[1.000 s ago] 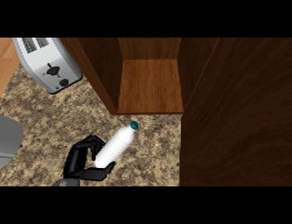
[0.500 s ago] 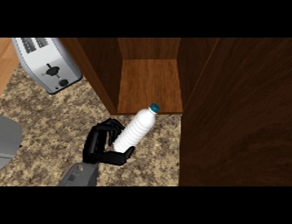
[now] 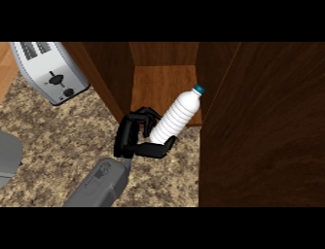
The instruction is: Pick up the bottled water, place it into the cabinet and close the cabinet
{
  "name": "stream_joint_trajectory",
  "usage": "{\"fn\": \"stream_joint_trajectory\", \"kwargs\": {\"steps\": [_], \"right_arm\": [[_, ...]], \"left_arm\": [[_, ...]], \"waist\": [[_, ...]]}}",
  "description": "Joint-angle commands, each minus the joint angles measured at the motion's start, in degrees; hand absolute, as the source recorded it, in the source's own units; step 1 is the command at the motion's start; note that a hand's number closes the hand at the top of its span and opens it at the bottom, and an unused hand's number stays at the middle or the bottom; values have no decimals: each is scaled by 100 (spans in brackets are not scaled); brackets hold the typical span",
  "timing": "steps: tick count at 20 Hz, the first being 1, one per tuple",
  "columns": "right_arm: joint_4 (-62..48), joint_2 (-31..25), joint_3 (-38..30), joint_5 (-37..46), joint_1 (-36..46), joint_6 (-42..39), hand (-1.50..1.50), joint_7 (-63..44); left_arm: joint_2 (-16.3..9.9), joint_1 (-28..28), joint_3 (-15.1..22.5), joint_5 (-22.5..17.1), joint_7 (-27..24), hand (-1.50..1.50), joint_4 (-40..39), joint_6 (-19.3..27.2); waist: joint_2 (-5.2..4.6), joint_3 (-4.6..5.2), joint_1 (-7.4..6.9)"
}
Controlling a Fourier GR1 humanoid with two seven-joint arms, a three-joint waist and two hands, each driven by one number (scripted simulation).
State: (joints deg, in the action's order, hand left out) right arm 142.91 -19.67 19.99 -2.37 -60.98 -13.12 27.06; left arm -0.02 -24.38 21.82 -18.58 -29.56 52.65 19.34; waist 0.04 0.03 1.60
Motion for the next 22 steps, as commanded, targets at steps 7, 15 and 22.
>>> {"fn": "stream_joint_trajectory", "kwargs": {"steps": [7,15,22], "right_arm": [[656,-140,-358,-595,-544,-280,-150,100],[513,-92,-457,-559,-284,-406,-150,26],[318,-66,-427,-474,-402,-577,-150,347]], "left_arm": [[1,-1544,392,-793,778,150,-725,1083],[1,-2626,-124,-1180,836,150,-2011,1407],[-133,-3221,-219,-535,632,150,-3357,2264]], "waist": [[-27,2,163],[-75,4,209],[-112,0,300]]}}
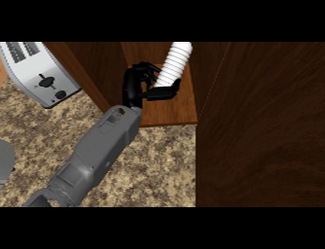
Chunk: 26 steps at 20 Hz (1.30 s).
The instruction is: Pick up the bottled water, place it into the cabinet and close the cabinet
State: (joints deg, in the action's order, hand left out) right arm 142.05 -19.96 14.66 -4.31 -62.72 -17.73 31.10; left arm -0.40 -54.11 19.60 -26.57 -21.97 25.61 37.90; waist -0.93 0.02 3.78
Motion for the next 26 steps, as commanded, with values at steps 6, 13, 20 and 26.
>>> {"fn": "stream_joint_trajectory", "kwargs": {"steps": [6,13,20,26], "right_arm": [[286,-39,-62,-358,-122,-197,-150,16],[272,-27,-279,-525,21,-238,-150,-60],[561,-72,-227,-503,-106,-292,-150,-139],[652,-93,-155,-549,46,-352,-150,-389]], "left_arm": [[36,-962,107,566,202,-150,-1486,1073],[33,-1082,-128,490,-419,-150,-1368,877],[36,-806,-1010,-312,-1793,150,-289,-503],[39,-838,-766,-699,-1720,150,-201,-993]], "waist": [[-43,1,111],[-33,6,0],[-47,24,-75],[25,6,-49]]}}
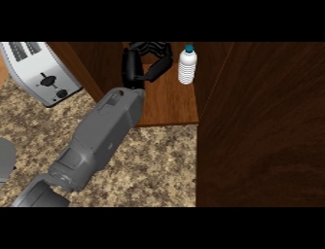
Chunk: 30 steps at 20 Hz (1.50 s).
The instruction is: Pick up the bottled water, place it into the cabinet and close the cabinet
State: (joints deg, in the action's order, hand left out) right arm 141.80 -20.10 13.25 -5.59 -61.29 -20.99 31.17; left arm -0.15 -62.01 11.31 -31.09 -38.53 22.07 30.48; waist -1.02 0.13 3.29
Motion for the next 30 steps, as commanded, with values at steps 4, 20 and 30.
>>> {"fn": "stream_joint_trajectory", "kwargs": {"steps": [4,20,30], "right_arm": [[819,-27,100,-250,-130,24,-150,-470],[1234,81,765,434,-758,420,-150,-453],[828,-249,838,810,-585,351,-150,-145]], "left_arm": [[15,244,431,-459,115,150,576,-308],[-150,3507,2638,-1151,528,-150,4035,-1367],[-1716,6232,3022,-1036,8,-150,6515,-1147]], "waist": [[87,-7,-103],[184,-1,-415],[192,1,-601]]}}
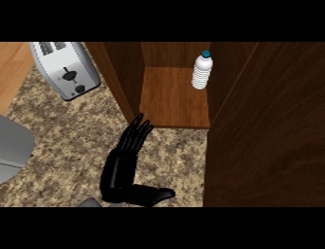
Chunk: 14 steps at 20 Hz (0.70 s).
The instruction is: Pick up the bottled water, place it into the cabinet and close the cabinet
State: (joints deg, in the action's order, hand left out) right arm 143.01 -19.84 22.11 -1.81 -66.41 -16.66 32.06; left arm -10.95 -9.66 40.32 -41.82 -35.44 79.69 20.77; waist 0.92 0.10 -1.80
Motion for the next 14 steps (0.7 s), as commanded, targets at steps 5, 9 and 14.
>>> {"fn": "stream_joint_trajectory", "kwargs": {"steps": [5,9,14], "right_arm": [[940,-1026,19,1057,437,-547,150,-319],[1003,-1554,87,1256,854,-857,150,-519],[1241,-1580,490,1214,1363,-716,150,-1018]], "left_arm": [[-1201,1459,54,5,-481,-150,1236,-553],[-1708,1916,-116,-64,-772,-150,1507,-936],[-2407,2604,-461,-250,-1114,-150,2002,-1337]], "waist": [[13,25,-168],[5,34,-174],[-30,43,-250]]}}
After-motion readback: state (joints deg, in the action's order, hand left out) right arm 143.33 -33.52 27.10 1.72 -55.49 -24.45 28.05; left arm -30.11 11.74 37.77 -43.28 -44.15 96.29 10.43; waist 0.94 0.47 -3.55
